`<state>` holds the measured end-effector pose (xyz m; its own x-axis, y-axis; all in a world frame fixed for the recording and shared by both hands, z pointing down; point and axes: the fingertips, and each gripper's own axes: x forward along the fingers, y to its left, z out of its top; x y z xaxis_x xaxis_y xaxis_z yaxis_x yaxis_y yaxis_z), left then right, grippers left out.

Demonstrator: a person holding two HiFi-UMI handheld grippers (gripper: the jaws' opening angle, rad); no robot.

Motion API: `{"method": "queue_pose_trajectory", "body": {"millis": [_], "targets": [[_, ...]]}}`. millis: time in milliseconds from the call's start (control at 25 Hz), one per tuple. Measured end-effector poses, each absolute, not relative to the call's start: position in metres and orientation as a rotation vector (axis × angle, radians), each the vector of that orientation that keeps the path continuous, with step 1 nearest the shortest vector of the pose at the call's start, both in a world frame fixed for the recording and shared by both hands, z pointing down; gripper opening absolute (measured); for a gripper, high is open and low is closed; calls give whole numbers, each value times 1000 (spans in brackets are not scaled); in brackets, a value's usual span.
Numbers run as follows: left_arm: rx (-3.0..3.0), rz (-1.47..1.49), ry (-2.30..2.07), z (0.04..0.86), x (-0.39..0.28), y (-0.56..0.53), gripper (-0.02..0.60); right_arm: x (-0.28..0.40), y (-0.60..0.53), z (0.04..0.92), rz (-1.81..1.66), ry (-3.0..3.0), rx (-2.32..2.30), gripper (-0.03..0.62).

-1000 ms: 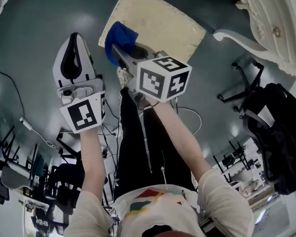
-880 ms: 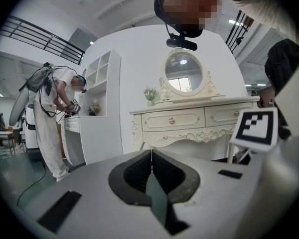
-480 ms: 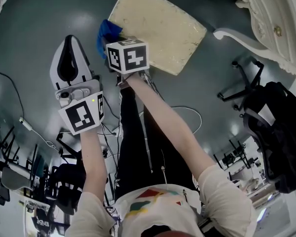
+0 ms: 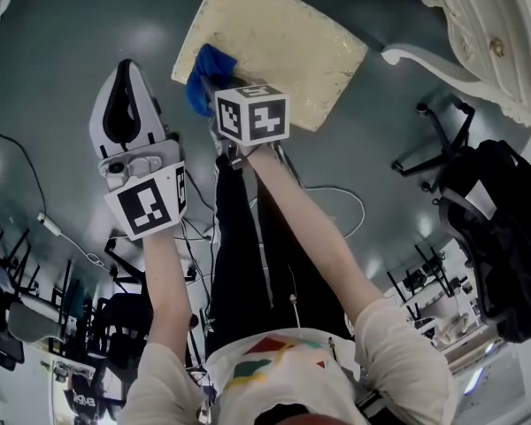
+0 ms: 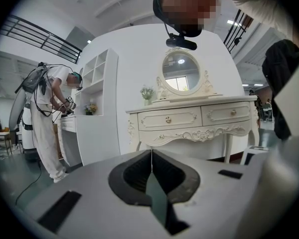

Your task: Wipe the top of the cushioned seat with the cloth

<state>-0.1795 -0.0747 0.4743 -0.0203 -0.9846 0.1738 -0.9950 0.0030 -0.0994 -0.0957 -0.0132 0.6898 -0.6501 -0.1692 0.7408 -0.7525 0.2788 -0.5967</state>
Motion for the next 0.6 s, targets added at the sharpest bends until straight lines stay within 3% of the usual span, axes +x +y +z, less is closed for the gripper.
{"method": "queue_pose_trajectory", "body": {"millis": [600], "targets": [[2220,320,-2130,474,-157,-88,5,69,34,696,1389,-1825,976,35]]}}
